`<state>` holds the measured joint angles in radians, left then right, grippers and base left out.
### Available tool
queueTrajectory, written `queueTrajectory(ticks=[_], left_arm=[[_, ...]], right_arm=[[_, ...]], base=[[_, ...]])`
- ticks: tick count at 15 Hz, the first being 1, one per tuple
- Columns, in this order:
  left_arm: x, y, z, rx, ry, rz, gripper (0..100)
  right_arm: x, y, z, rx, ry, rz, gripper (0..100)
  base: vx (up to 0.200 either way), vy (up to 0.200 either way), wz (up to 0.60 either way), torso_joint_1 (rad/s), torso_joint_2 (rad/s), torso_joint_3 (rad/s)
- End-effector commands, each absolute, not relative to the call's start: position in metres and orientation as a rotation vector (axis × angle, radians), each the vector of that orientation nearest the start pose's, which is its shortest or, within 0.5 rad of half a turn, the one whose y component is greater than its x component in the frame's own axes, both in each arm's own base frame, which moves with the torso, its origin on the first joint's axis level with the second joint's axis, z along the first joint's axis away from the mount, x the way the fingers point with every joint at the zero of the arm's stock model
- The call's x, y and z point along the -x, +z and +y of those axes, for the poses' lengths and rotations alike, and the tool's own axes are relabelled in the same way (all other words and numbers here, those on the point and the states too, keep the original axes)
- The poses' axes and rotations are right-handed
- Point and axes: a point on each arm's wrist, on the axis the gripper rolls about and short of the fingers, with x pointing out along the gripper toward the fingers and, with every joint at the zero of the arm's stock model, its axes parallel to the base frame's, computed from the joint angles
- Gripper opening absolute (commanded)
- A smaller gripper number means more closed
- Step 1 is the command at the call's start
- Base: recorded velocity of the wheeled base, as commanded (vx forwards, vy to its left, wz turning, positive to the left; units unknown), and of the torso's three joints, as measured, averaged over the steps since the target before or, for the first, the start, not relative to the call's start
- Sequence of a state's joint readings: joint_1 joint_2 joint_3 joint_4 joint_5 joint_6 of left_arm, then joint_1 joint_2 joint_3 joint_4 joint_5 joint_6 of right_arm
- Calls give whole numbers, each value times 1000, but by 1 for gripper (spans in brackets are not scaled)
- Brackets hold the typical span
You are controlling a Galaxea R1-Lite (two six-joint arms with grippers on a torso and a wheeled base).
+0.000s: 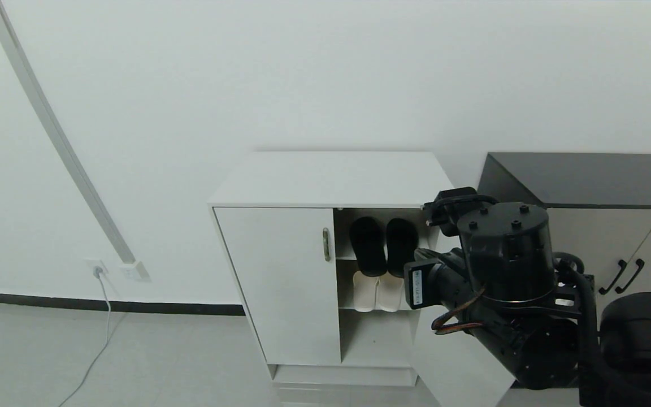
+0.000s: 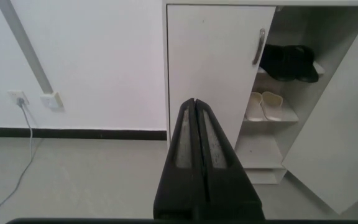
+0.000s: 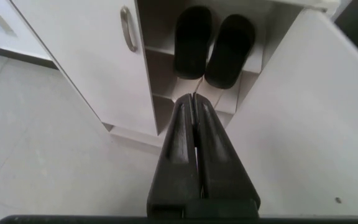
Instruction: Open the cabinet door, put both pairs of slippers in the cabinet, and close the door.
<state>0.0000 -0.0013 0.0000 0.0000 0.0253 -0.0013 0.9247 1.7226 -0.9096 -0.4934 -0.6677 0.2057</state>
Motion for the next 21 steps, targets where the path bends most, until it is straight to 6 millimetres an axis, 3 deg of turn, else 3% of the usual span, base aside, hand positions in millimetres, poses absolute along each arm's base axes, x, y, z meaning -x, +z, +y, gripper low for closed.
queueTrajectory(ticks=[1, 7, 14, 21], left_arm=[[23, 75, 1, 2, 26, 0, 0], [23, 75, 1, 2, 26, 0, 0], [23, 75, 1, -3, 25, 0, 0], [23, 75, 1, -3, 25, 0, 0]], right_arm=[[-200, 190, 242, 27, 230, 250, 0], [-202, 189, 240, 27, 221, 253, 0], [-204, 183, 241, 42, 216, 267, 0], [-205, 185, 239, 38, 210, 264, 0]], base=[[0, 0, 0, 246, -579, -325], [0, 0, 0, 229, -522, -286], [0, 0, 0, 5, -14, -7], [0, 0, -600, 3, -1, 2]])
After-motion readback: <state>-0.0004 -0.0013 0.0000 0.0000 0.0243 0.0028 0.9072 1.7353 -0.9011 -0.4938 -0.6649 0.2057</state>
